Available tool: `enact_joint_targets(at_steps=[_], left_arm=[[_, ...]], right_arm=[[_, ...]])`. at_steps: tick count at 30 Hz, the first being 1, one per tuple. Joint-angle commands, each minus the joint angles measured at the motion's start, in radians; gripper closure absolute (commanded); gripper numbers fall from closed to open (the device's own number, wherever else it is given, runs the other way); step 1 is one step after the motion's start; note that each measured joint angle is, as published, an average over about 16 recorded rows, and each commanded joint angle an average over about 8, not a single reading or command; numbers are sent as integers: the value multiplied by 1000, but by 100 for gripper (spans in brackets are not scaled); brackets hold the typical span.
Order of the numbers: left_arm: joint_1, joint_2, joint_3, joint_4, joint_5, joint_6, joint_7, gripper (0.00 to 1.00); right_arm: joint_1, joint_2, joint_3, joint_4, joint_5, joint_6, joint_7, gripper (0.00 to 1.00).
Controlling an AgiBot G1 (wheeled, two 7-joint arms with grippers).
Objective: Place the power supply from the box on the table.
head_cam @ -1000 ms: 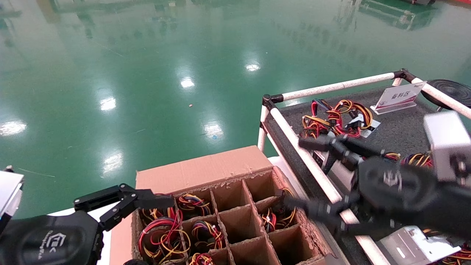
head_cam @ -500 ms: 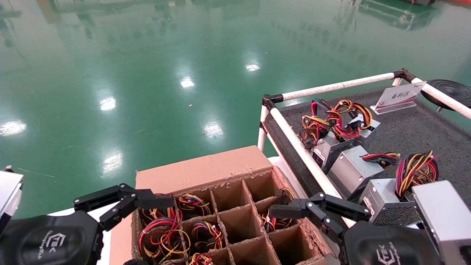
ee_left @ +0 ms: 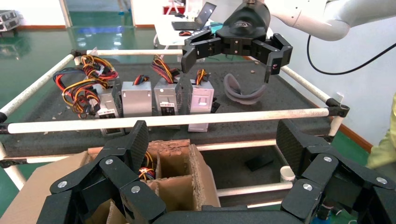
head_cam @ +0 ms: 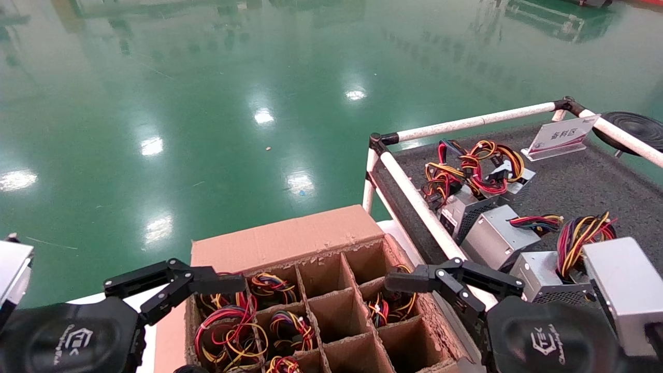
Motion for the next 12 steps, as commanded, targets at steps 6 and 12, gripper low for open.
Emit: enact_joint_targets(at_steps=[6, 12], left_arm=[[0, 0, 0, 0, 0, 0, 0, 0], [0, 0, 0, 0, 0, 0, 0, 0]], right_arm=[[4, -1, 0, -6, -2, 2, -2, 0], [5, -2, 0, -9, -2, 2, -2, 0]])
